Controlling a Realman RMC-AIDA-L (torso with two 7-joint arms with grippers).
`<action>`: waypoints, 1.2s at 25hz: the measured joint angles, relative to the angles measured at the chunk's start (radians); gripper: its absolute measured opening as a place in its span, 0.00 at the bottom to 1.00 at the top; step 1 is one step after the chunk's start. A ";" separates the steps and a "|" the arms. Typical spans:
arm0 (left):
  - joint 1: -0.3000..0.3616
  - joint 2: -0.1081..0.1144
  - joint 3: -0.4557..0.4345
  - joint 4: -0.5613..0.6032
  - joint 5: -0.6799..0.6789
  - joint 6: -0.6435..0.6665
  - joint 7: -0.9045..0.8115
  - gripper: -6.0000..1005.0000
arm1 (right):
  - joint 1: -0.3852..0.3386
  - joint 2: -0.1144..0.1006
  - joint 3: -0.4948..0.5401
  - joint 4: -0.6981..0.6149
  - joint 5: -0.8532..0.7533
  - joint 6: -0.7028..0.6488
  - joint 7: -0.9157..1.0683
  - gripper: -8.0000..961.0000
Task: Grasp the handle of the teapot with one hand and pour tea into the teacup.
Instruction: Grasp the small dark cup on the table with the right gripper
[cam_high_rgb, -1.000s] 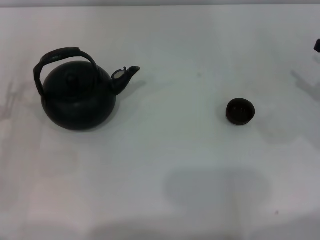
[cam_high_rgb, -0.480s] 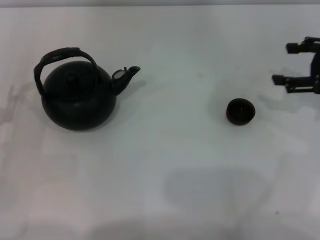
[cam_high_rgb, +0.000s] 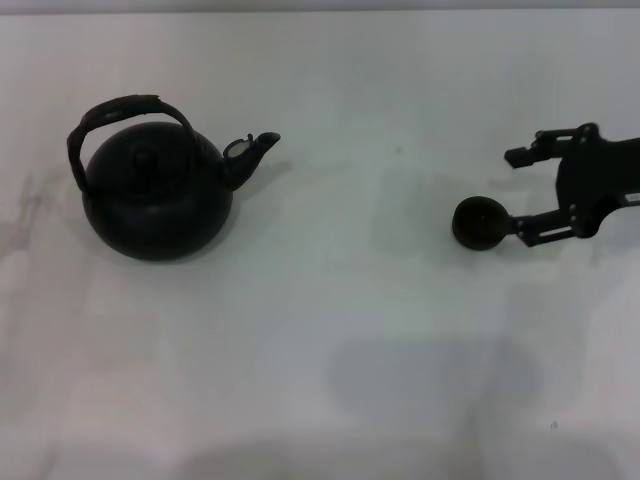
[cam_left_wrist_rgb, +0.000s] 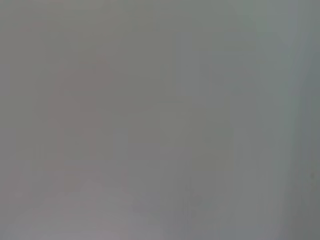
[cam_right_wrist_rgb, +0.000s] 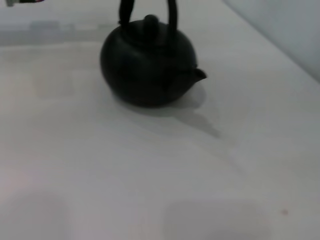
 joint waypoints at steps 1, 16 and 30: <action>0.001 0.000 0.000 -0.002 0.000 -0.003 0.000 0.70 | 0.000 0.000 -0.015 0.000 0.000 -0.004 0.000 0.89; 0.008 0.001 0.001 -0.012 0.000 -0.018 -0.001 0.70 | 0.000 0.003 -0.220 0.016 -0.036 -0.174 0.004 0.89; 0.011 0.003 0.002 -0.012 0.000 -0.019 0.001 0.70 | 0.014 0.004 -0.272 0.038 -0.052 -0.256 0.008 0.89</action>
